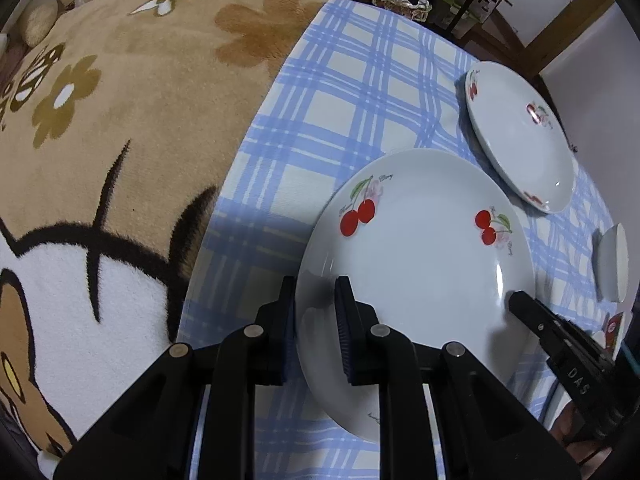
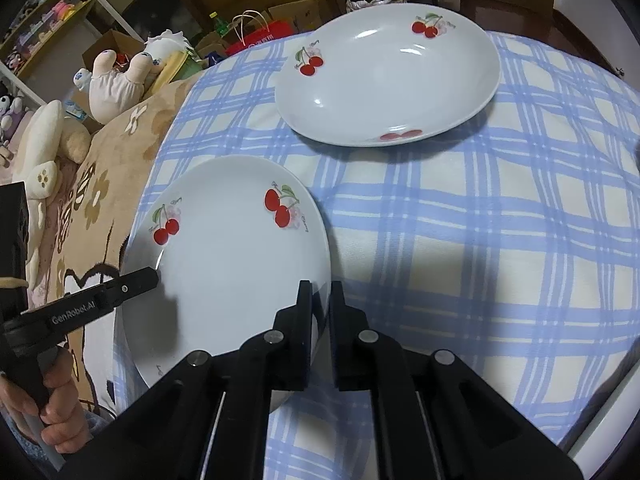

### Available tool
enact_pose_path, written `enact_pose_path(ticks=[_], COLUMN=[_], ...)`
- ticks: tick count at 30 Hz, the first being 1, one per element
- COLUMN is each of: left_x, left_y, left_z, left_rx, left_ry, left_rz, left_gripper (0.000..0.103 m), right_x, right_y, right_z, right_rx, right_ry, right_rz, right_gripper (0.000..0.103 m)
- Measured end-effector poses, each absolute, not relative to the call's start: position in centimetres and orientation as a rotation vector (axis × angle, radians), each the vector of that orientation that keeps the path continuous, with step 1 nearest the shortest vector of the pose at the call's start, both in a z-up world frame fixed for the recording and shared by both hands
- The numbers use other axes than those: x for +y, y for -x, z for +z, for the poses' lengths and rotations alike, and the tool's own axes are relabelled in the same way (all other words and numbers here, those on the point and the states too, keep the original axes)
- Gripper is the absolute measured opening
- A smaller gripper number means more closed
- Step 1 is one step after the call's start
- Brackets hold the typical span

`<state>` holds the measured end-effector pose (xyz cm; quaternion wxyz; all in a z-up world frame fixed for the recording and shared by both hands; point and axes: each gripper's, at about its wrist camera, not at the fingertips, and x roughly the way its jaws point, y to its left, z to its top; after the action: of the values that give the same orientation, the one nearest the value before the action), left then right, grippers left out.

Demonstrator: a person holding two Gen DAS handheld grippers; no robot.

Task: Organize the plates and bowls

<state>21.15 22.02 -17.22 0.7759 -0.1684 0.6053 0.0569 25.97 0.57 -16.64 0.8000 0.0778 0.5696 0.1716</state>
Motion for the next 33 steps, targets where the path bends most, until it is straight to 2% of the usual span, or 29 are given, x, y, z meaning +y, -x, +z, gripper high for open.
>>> enact_pose_path(ticks=[9, 33], left_x=[21.6, 14.5], left_y=[-19.5, -16.9], left_z=[-16.3, -11.3], left_rx=[1.316, 1.260], left_ry=[0.393, 0.354], left_rz=[0.095, -0.069], left_gripper=[0.018, 0.013], right_x=[-0.5, -8.5], right_y=[-24.3, -19.0], right_z=[-15.5, -10.6], right_rx=[1.184, 1.079], right_ry=[-0.169, -0.266], right_rz=[0.349, 0.257], right_gripper=[0.008, 0.007])
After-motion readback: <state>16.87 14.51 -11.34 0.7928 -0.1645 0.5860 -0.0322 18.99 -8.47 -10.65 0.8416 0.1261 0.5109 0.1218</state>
